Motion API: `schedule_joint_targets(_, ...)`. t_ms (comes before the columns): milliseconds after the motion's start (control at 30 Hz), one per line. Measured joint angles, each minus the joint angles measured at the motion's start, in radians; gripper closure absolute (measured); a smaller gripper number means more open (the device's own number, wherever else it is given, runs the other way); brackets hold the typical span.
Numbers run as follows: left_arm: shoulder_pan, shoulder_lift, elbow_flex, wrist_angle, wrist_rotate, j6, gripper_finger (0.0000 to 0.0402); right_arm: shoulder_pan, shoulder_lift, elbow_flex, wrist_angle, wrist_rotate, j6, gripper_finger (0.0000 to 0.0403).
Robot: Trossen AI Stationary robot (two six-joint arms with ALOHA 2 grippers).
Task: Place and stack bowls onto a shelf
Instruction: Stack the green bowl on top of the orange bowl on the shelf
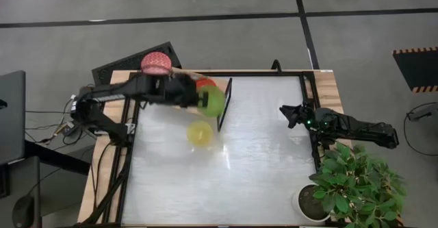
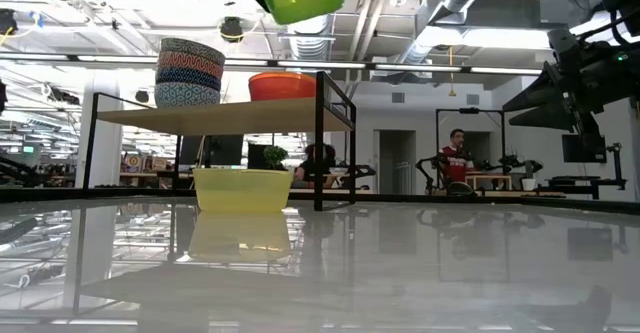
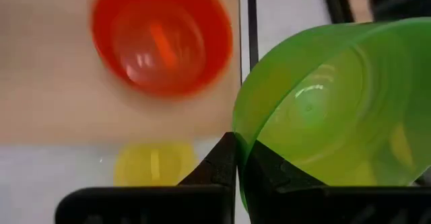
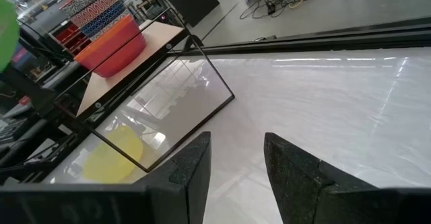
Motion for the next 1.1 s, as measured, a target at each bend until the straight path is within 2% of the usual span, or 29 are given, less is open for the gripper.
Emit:
schedule_joint_targets(200,0.148,0.001,0.027,-0.001,0.004,-0.006,0.0401,0.000,0.000,0.000,0.000,0.000,0.000,0.0239)
schedule_joint_targets(467,0.249,0.001,0.027,-0.063,0.030,-0.040,0.0401,0.000,0.000,0.000,0.000,0.000,0.000,0.0239)
schedule_joint_targets(567,0.267,0.001,0.027,-0.098,0.057,-0.047,0.0401,0.000,0.000,0.000,0.000,0.000,0.000,0.0239)
schedule_joint_targets(933,0.273,0.020,0.023,-0.094,0.061,-0.094,0.0401,0.000,0.000,0.000,0.000,0.000,-0.008,0.0239)
schedule_joint_targets(1100,0.279,0.055,0.022,-0.063,0.096,-0.057,0.0401,0.000,0.000,0.000,0.000,0.000,-0.008,0.0239)
